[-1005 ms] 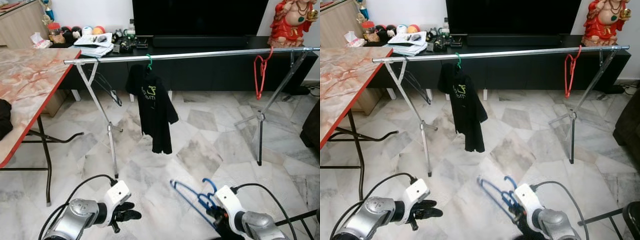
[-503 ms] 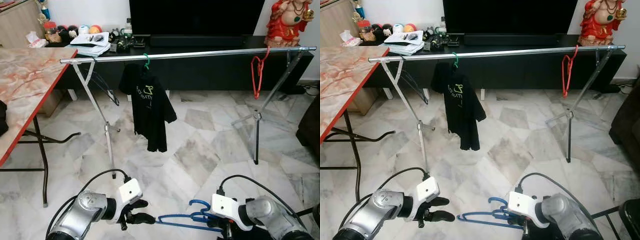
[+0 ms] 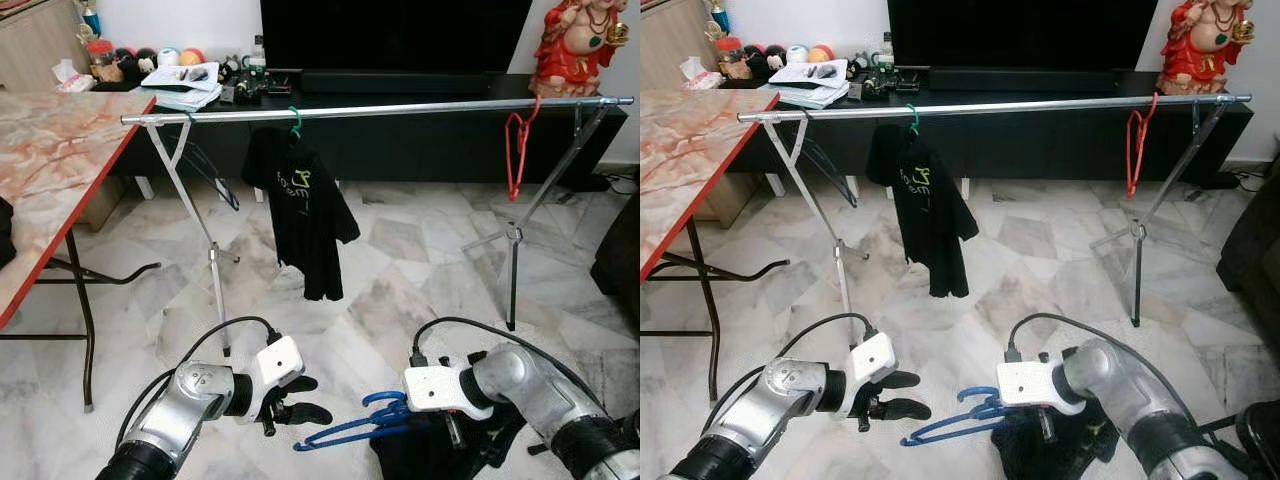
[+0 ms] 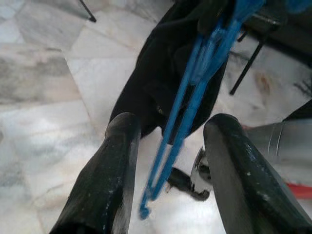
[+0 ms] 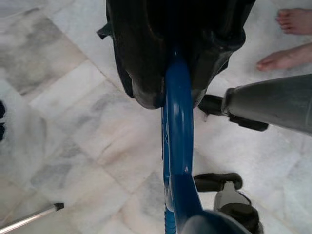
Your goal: Hang hanger
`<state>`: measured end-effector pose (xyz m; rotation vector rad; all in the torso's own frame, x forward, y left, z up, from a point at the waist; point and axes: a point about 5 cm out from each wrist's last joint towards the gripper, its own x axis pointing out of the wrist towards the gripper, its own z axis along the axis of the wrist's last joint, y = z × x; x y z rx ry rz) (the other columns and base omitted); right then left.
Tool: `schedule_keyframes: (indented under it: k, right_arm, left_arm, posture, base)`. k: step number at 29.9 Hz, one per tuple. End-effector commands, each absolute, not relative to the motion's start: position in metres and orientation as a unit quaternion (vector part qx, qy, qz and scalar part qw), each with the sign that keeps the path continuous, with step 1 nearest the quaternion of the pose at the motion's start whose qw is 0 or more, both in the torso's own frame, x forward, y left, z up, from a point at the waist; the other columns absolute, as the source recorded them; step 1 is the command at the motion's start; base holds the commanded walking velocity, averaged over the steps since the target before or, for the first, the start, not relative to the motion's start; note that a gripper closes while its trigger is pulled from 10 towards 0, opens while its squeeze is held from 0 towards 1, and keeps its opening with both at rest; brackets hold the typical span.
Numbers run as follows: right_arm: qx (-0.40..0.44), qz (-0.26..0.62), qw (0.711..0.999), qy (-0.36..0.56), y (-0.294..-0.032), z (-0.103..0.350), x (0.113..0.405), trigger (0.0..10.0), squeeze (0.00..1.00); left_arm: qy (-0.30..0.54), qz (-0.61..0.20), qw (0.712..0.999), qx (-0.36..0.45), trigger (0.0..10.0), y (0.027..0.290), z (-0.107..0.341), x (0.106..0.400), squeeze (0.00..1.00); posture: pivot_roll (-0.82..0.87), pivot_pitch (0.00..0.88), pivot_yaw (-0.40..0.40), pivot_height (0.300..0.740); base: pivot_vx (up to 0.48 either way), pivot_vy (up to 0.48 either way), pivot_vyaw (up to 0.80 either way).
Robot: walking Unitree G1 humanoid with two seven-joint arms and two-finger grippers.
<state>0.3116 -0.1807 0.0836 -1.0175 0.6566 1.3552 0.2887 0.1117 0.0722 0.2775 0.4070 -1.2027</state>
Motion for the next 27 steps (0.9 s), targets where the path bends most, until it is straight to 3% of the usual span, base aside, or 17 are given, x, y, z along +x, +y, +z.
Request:
schedule_keyframes:
  k: [1,5,11,27]
  right_arm:
    - [-0.457,0.588,0.608,0.275,-0.176,0.092,0.316,10.0,0.00]
    - [-0.452,0.577,0.630,0.258,-0.166,0.101,0.324,10.0,0.00]
    - [-0.449,0.579,0.638,0.236,-0.153,0.109,0.329,10.0,0.00]
    - [-0.454,0.589,0.640,0.192,-0.134,0.130,0.331,10.0,0.00]
  left_arm:
    - [0.184,-0.562,0.797,0.125,10.0,0.112,0.077,0.291,0.00]
    - [0.164,-0.565,0.803,0.095,10.0,0.109,0.085,0.291,0.00]
    - [0.154,-0.573,0.799,0.100,10.0,0.105,0.088,0.290,0.00]
    - [0.139,-0.576,0.798,0.112,10.0,0.102,0.092,0.292,0.00]
  posture:
    - [-0.09,0.061,-0.017,0.740]
    - [-0.10,0.058,-0.015,0.740]
    - [-0.10,0.049,-0.008,0.740]
    - [-0.11,0.027,-0.004,0.740]
  base:
    - [0.000,0.000,0.00]
    - [0.000,0.000,0.00]
    - [0.000,0.000,0.00]
    - [0.000,0.000,0.00]
